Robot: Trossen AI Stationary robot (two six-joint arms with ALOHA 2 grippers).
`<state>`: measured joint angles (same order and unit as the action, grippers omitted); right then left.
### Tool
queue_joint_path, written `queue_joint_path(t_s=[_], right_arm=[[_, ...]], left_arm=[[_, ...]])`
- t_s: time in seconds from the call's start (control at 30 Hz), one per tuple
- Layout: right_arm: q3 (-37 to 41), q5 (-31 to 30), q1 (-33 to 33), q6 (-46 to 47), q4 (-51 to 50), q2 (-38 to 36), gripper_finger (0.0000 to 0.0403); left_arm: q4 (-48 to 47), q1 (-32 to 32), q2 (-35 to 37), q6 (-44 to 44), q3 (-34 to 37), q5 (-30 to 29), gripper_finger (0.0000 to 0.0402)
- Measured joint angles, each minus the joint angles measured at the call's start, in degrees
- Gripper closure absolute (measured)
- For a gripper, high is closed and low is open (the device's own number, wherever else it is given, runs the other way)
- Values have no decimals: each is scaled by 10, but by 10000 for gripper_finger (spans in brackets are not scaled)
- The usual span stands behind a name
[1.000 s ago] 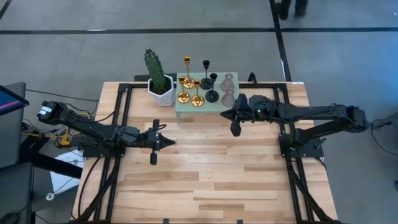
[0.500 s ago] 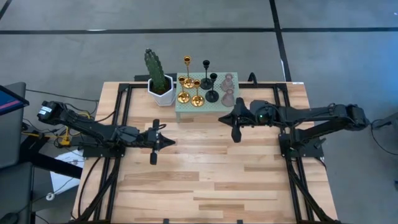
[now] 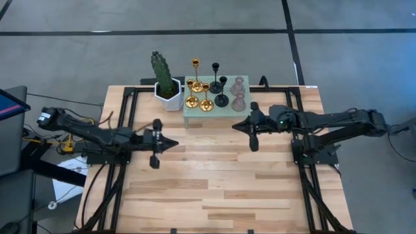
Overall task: Pick & Place candle stick holders
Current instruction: Return to Home Position
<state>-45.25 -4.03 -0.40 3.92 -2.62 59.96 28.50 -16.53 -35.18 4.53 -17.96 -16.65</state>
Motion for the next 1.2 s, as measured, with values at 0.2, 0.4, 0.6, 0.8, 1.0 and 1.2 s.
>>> queue_joint_path(t_s=[0.2,0.4,0.6,0.8,1.0,1.2], right_arm=[[0,2,1,0,-23,-41,403],[0,-1,0,-2,-33,-72,403],[0,-2,0,-15,-39,-80,403],[0,-3,0,-15,-48,-80,403],[1,-3,0,-15,-82,-96,403],[0,-3,0,-15,-82,-117,403]], left_arm=[[-66,0,97,-3,0,8,394],[-152,0,183,-5,0,8,394],[-208,0,241,1,0,8,394],[-237,0,285,40,0,4,394],[-286,0,353,41,0,2,394],[-323,0,349,22,-13,-10,394]])
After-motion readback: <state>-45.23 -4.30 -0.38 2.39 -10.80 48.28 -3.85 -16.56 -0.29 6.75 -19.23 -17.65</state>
